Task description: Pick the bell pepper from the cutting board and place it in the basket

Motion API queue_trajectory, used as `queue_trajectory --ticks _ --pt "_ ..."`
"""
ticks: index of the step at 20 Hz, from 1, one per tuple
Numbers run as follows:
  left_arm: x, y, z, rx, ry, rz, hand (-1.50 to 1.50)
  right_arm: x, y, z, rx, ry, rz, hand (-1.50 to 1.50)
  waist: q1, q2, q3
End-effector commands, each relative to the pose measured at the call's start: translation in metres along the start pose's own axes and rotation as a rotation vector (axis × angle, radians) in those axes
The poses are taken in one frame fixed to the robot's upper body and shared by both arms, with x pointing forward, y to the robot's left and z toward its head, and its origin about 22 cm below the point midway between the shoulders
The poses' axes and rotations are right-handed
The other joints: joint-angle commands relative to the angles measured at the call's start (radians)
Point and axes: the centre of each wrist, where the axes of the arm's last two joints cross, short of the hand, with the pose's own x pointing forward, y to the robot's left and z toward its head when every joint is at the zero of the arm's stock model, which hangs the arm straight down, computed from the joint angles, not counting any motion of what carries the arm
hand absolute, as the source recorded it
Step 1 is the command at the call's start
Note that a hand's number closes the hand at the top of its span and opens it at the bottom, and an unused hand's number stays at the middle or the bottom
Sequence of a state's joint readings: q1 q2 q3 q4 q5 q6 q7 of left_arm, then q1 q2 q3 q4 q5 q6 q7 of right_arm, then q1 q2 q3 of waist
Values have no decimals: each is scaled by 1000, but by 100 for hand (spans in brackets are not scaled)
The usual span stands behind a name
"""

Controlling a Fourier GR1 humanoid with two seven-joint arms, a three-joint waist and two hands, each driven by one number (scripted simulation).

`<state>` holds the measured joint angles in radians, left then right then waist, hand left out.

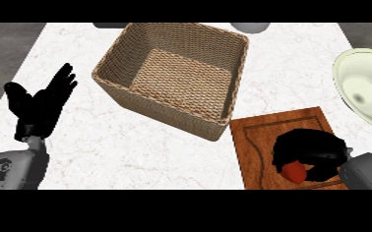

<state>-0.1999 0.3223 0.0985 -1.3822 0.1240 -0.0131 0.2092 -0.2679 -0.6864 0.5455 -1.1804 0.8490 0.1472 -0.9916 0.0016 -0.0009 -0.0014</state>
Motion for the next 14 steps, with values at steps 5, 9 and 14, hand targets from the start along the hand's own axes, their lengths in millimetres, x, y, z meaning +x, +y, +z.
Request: queue_trajectory --ticks 5,9,14 --pt "-3 3 16 -4 -8 -9 0 -1 9 13 24 -61 54 150 0 0 1" --pt "-10 6 0 8 -4 -7 0 12 22 -7 48 -92 57 150 -3 0 1" --pt "-6 8 1 37 13 3 0 55 33 -127 -232 223 -192 150 -54 -17 -4"
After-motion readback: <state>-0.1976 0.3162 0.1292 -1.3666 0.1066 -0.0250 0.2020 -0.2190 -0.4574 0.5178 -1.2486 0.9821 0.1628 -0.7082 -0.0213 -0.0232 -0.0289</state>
